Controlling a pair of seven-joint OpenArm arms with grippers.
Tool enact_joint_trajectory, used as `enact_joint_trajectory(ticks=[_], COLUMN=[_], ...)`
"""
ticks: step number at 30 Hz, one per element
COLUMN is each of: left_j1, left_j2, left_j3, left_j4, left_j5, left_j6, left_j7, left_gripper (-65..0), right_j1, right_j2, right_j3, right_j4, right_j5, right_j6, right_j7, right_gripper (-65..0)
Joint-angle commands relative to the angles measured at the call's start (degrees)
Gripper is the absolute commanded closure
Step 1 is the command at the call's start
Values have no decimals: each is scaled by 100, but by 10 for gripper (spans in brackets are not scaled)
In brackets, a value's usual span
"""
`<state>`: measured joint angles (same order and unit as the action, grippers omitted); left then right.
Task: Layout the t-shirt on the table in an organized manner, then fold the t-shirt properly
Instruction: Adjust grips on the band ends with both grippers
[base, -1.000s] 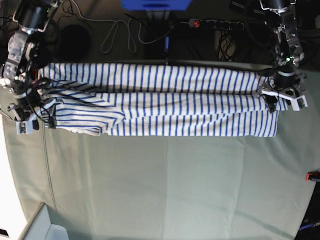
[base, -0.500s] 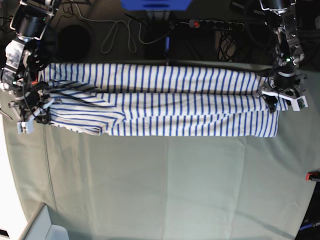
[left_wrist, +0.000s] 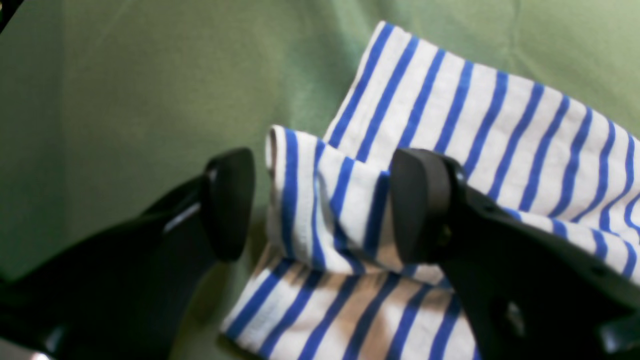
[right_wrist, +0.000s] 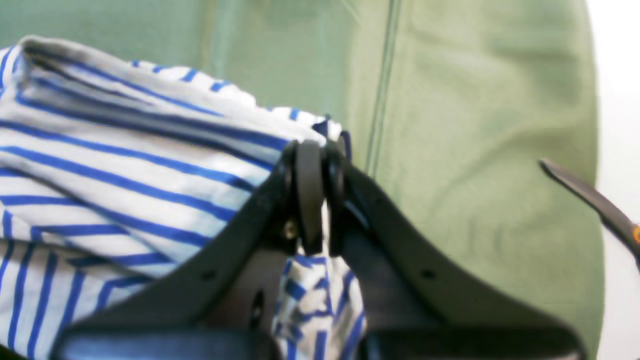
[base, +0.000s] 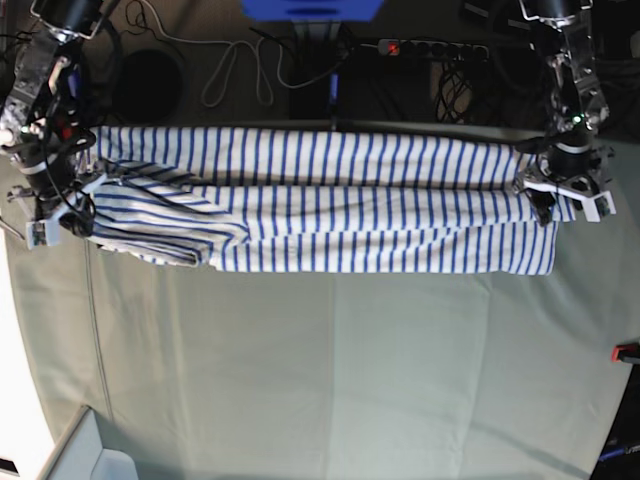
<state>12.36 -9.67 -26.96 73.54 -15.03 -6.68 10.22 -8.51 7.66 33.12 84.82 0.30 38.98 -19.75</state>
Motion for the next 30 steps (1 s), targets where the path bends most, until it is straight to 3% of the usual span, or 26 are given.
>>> enact_joint_trajectory(ticks=[1, 25, 27, 30], left_j1=[-36, 26, 43, 166], left_j2=[-75, -83, -83, -83], left_j3=[-25, -25, -25, -25], left_j4=[97, 369, 510, 774], left_j5=[-5, -5, -5, -5], left_j6=[-5, -5, -5, -5], left_j7=[-147, -147, -147, -138], left_gripper=[-415, -417, -437, -516], right_j1=[3, -199, -199, -182], right_j2=[91, 65, 56, 56], right_j3=[59, 112, 103, 103], right_j4=[103, -715, -723, -723], right_j5=[72, 63, 63, 63], right_j6=[102, 102, 102, 102], right_j7=[142, 159, 159, 159], right_gripper=[0, 0, 0, 0])
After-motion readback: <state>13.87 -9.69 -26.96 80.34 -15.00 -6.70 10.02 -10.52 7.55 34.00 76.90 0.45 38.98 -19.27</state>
